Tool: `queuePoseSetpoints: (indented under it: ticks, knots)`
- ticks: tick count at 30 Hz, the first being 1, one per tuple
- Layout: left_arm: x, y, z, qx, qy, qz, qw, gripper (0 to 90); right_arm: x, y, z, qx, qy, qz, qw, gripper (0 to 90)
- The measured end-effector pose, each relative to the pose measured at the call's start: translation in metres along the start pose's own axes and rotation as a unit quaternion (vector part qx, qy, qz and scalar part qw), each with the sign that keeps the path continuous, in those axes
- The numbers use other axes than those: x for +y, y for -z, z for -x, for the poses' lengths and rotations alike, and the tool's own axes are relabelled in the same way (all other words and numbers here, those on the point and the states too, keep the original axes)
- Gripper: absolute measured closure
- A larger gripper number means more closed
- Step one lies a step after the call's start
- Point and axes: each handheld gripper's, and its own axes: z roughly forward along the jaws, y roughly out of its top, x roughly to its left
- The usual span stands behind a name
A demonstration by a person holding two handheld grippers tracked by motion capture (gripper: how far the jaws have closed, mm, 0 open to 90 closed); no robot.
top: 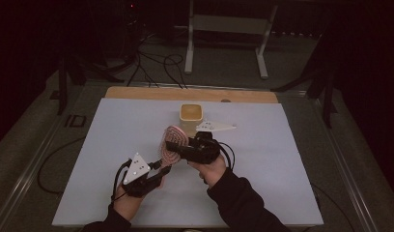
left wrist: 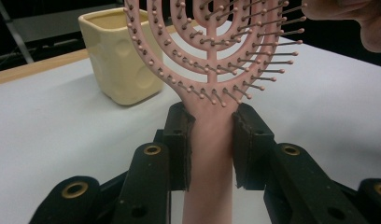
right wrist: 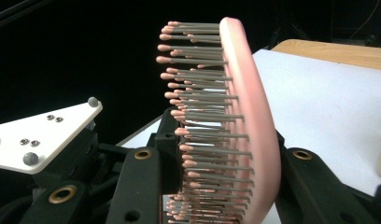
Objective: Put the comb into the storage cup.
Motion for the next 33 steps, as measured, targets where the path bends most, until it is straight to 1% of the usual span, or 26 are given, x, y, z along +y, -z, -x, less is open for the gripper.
queuePoseSetpoints:
  ticks: [2,3,5,6,7,9,10,12,13,14,15,17,18,20,21,23,24,25,26,28,31,33]
  knots:
    - [0.0,0.0,0.0,-0.002,0.002,0.001,1.0,70.5,0.0,0.0,0.0,0.0,0.004,0.001,1.0,63.8]
    - [0.001,-0.001,0.0,-0.008,0.007,-0.002,0.9999,70.3,0.001,0.001,-0.001,0.0,0.006,0.002,1.0,63.8]
    - [0.001,-0.001,-0.001,-0.01,0.013,-0.003,0.9999,69.5,0.001,0.0,-0.001,-0.002,0.009,0.0,1.0,63.9]
    - [0.002,-0.001,-0.001,-0.013,0.015,-0.005,0.9998,66.4,0.002,0.001,-0.001,-0.002,0.01,-0.001,0.9999,63.9]
    - [0.001,-0.002,-0.002,-0.017,0.022,-0.011,0.9995,64.0,0.002,0.001,-0.001,-0.004,0.013,-0.001,0.9999,63.9]
    - [0.0,-0.002,-0.003,-0.017,0.028,-0.012,0.9994,60.9,0.003,0.002,0.0,-0.007,0.016,0.0,0.9998,63.9]
    - [0.001,-0.003,-0.004,-0.021,0.031,-0.016,0.9992,58.5,0.004,0.003,0.0,-0.007,0.017,-0.002,0.9998,63.9]
    - [0.0,-0.003,-0.005,-0.023,0.038,-0.019,0.9988,56.1,0.005,0.005,0.001,-0.01,0.019,0.0,0.9998,63.9]
    - [0.0,-0.004,-0.006,-0.022,0.04,-0.025,0.9986,55.1,0.006,0.005,0.002,-0.009,0.019,0.0,0.9998,63.9]
    - [0.0,-0.005,-0.007,-0.024,0.045,-0.028,0.9983,50.0,0.006,0.006,0.002,-0.008,0.019,0.0,0.9998,63.9]
    - [0.0,-0.005,-0.007,-0.026,0.049,-0.028,0.998,49.7,0.007,0.007,0.002,-0.008,0.02,0.001,0.9998,63.9]
    - [-0.001,-0.005,-0.009,-0.026,0.052,-0.032,0.9978,49.5,0.008,0.008,0.003,-0.011,0.025,0.003,0.9996,63.9]
    - [-0.001,-0.005,-0.01,-0.025,0.056,-0.032,0.9976,46.0,0.008,0.01,0.003,-0.011,0.026,0.004,0.9996,63.9]
    - [-0.001,-0.004,-0.012,-0.023,0.063,-0.031,0.9973,44.0,0.009,0.011,0.004,-0.011,0.029,0.006,0.9995,64.0]
    - [-0.001,-0.004,-0.012,-0.026,0.063,-0.032,0.9971,42.6,0.01,0.012,0.005,-0.012,0.028,0.006,0.9995,64.0]
    - [-0.001,-0.003,-0.012,-0.023,0.062,-0.032,0.9973,39.2,0.011,0.013,0.005,-0.012,0.03,0.007,0.9994,63.9]
    - [-0.001,-0.003,-0.012,-0.025,0.061,-0.033,0.9972,39.0,0.012,0.014,0.005,-0.014,0.032,0.008,0.9994,63.9]
    - [0.0,-0.003,-0.011,-0.024,0.058,-0.038,0.9973,38.8,0.012,0.014,0.005,-0.014,0.033,0.008,0.9993,63.9]
    - [0.0,-0.003,-0.011,-0.024,0.056,-0.041,0.9973,36.2,0.013,0.015,0.006,-0.014,0.033,0.01,0.9993,63.9]
    - [0.0,-0.002,-0.01,-0.025,0.053,-0.045,0.9973,33.7,0.014,0.017,0.006,-0.016,0.039,0.011,0.9991,63.9]
    - [0.001,0.002,-0.011,-0.025,0.059,-0.041,0.9971,29.8,0.016,0.019,0.006,-0.017,0.042,0.013,0.9989,64.0]
    - [0.001,0.004,-0.012,-0.023,0.062,-0.04,0.997,29.0,0.017,0.021,0.007,-0.02,0.044,0.013,0.9988,64.0]
